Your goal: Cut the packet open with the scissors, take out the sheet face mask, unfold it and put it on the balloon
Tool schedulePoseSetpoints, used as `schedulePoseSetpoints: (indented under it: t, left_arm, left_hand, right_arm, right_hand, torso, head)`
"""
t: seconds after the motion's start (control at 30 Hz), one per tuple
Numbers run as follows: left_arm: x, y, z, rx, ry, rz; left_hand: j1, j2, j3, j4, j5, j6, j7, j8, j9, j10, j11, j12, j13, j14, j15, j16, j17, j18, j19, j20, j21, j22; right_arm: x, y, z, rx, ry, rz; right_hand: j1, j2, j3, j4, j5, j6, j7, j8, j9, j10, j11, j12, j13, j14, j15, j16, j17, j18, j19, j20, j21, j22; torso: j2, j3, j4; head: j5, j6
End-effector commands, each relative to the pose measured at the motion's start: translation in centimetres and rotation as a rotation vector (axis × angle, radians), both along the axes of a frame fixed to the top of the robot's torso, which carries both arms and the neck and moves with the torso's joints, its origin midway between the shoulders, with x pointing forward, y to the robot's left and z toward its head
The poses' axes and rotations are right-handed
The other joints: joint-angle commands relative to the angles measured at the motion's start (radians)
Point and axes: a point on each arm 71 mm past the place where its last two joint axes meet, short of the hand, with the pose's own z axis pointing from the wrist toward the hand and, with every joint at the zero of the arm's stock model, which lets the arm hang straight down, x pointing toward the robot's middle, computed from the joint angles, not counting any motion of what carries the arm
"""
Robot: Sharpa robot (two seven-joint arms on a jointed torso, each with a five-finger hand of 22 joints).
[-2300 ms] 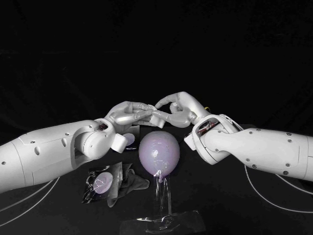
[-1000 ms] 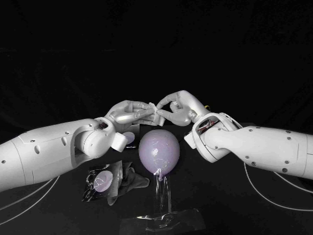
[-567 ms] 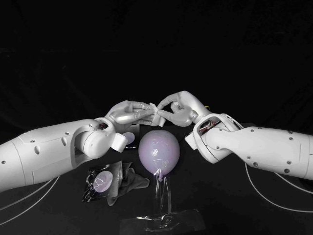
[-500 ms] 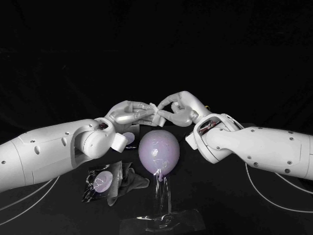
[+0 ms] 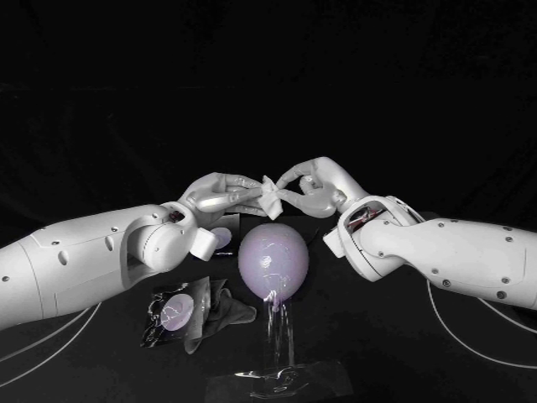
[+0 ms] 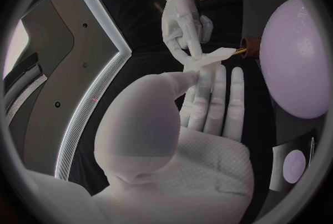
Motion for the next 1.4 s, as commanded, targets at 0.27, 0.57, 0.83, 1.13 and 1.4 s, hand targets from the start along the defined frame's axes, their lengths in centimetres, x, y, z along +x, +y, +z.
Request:
schedulePoseSetpoints:
  t: [0.27, 0.57, 0.83, 1.13, 1.4]
  left_arm:
    - [0.1, 0.0, 0.2, -0.002, -0.010, 0.014]
    - [0.3, 0.4, 0.1, -0.014, 0.004, 0.048]
    - [0.4, 0.7, 0.0, -0.029, 0.021, 0.070]
    - [0.5, 0.8, -0.1, -0.040, 0.033, 0.083]
    - [0.5, 0.9, -0.1, -0.044, 0.042, 0.087]
  left_hand:
    - [-0.018, 0.000, 0.015, -0.007, 0.005, 0.004, 0.000, 0.000, 0.259, 0.008, -0.002, -0.003, 0.002, 0.009, 0.001, 0.000, 0.002, 0.014, -0.014, -0.002, 0.014, 0.009]
    - [-0.030, 0.001, 0.025, -0.015, 0.005, 0.003, 0.002, -0.001, 0.271, 0.010, -0.002, -0.003, 0.003, 0.011, 0.001, -0.001, 0.003, 0.015, -0.018, -0.004, 0.028, 0.018]
    - [-0.040, 0.003, 0.034, -0.023, 0.005, 0.000, 0.003, -0.001, 0.283, 0.010, -0.001, -0.003, 0.003, 0.012, 0.001, -0.002, 0.004, 0.016, -0.020, -0.006, 0.043, 0.027]
    - [-0.046, 0.003, 0.039, -0.030, 0.005, -0.002, 0.004, -0.001, 0.291, 0.009, -0.001, -0.003, 0.004, 0.012, 0.001, -0.004, 0.003, 0.016, -0.023, -0.008, 0.054, 0.034]
    - [-0.049, 0.004, 0.041, -0.033, 0.005, -0.003, 0.004, -0.001, 0.296, 0.008, -0.001, -0.003, 0.004, 0.011, 0.002, -0.005, 0.003, 0.015, -0.026, -0.008, 0.059, 0.038]
  right_arm:
    - [-0.1, -0.3, 0.0, -0.003, 0.005, 0.009]
    - [0.0, -1.1, -0.2, -0.015, 0.025, 0.007]
    - [0.1, -1.8, -0.4, -0.015, 0.029, -0.003]
    - [0.1, -2.2, -0.6, 0.013, 0.024, -0.027]
    - [0.2, -2.9, -1.1, 0.053, 0.043, -0.062]
  right_hand:
    - [-0.013, 0.001, 0.009, -0.001, 0.001, -0.005, 0.001, 0.006, 0.001, 0.096, -0.007, -0.001, 0.254, 0.105, -0.010, 0.006, 0.264, -0.008, 0.007, -0.008, 0.006, 0.195]
    - [-0.014, -0.001, 0.010, -0.003, 0.001, -0.006, 0.001, 0.007, 0.002, 0.096, -0.007, 0.000, 0.254, 0.105, -0.010, 0.006, 0.264, -0.009, 0.007, -0.008, 0.006, 0.195]
    - [-0.014, -0.001, 0.011, -0.004, 0.002, -0.006, 0.001, 0.008, 0.002, 0.096, -0.007, 0.000, 0.254, 0.105, -0.010, 0.006, 0.264, -0.008, 0.007, -0.008, 0.006, 0.195]
    - [-0.015, -0.001, 0.013, -0.005, 0.001, -0.007, 0.001, 0.009, 0.002, 0.095, -0.007, -0.001, 0.253, 0.105, -0.010, 0.006, 0.264, -0.008, 0.006, -0.008, 0.005, 0.195]
    - [-0.016, -0.002, 0.015, -0.007, 0.001, -0.007, 0.001, 0.010, 0.003, 0.095, -0.007, -0.002, 0.253, 0.105, -0.010, 0.006, 0.264, -0.008, 0.006, -0.008, 0.006, 0.195]
  torso:
    - [0.000, -0.0002, 0.0002]
    - [0.000, 0.0000, -0.0003]
    - [0.001, 0.0003, -0.0005]
    - [0.000, 0.0002, 0.0002]
    - [0.000, -0.0006, 0.0002]
  head:
    - [-0.001, 0.001]
    - [0.000, 0.002]
    - [0.000, 0.002]
    - [-0.002, 0.001]
    - [-0.002, 0.002]
